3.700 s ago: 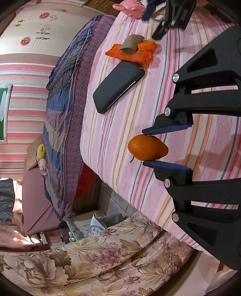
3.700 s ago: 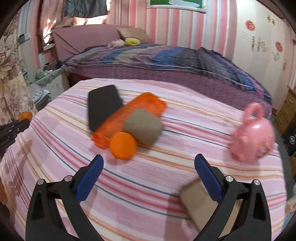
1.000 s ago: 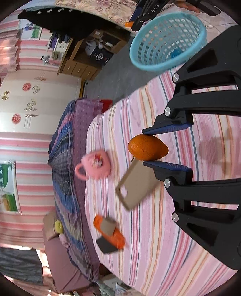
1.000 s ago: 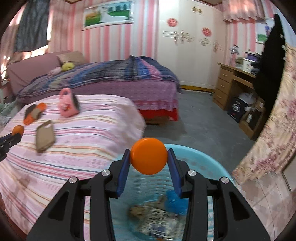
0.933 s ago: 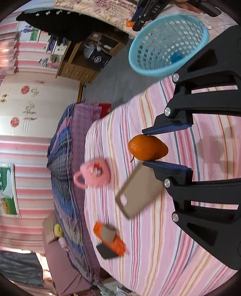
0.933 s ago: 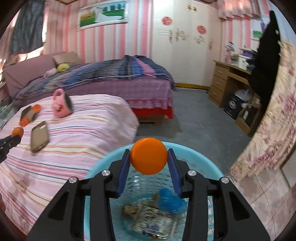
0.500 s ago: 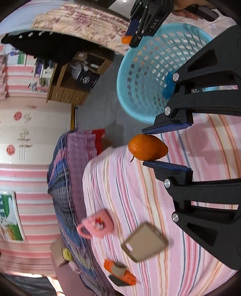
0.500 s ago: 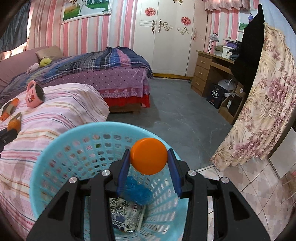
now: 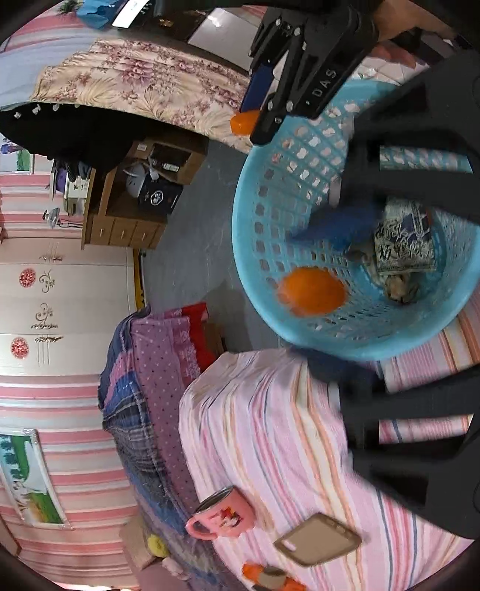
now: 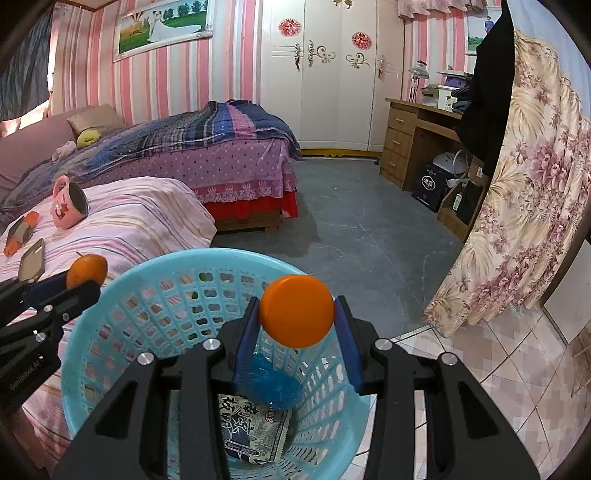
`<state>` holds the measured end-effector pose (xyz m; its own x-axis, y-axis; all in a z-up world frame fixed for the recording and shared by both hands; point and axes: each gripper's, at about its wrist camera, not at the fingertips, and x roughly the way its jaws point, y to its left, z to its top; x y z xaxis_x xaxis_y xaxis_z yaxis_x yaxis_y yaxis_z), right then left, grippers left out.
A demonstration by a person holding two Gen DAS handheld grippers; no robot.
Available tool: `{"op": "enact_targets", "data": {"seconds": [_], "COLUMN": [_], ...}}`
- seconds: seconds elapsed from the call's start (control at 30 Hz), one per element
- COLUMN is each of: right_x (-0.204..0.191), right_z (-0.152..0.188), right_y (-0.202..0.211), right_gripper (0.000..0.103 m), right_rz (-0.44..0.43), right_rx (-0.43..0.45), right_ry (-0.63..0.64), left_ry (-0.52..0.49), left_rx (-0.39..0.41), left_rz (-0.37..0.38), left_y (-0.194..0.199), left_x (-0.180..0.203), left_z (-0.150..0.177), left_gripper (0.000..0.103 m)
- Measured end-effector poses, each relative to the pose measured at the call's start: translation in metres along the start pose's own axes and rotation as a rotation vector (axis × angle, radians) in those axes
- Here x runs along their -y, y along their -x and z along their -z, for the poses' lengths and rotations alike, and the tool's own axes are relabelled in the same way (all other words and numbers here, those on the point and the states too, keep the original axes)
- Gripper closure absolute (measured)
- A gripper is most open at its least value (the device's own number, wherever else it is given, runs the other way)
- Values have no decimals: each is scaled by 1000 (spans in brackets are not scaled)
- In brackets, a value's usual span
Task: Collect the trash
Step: 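Open both grippers to drop the fruit and lid into the basket, then move both open grippers back over the bed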
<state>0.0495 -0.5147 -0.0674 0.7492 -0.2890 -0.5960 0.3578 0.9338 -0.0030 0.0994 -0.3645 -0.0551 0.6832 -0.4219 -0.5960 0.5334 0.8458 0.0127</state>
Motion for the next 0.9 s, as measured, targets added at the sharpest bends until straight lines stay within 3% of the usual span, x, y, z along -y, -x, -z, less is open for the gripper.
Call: {"op": "enact_targets", "data": {"seconds": [0.07, 0.27, 0.43, 0.47, 0.53, 0.57, 0.83, 0.9], "right_x": [-2, -7, -12, -13, -17, -20, -47, -54], "right_z": [-3, -6, -7, -8, -9, -9, -15, -17], "right_y": [1, 0, 1, 2, 3, 3, -1, -2], "right_gripper": [62, 62, 61, 60, 37, 33, 16, 16], "right_rz": [2, 13, 3, 4, 12, 12, 22, 10], "right_rx": [2, 7, 21, 26, 40, 40, 49, 46], "right_ry": [-5, -8, -22, -28, -26, -25, 9, 12], "left_ry": [-11, 26, 61, 62, 63, 66, 116, 119], "left_rx": [30, 27, 24, 27, 34, 36, 35, 43], "left_rz": [-42, -94, -133, -145, -166, -174, -225, -244], "left_y": [5, 10, 16, 19, 23, 25, 38, 43], "left_x": [-4, -31, -59, -65, -73, -77, -115, -122], "left_z": [2, 3, 8, 10, 12, 13, 19, 20], "left_gripper": [19, 10, 8, 8, 8, 7, 7, 6]}}
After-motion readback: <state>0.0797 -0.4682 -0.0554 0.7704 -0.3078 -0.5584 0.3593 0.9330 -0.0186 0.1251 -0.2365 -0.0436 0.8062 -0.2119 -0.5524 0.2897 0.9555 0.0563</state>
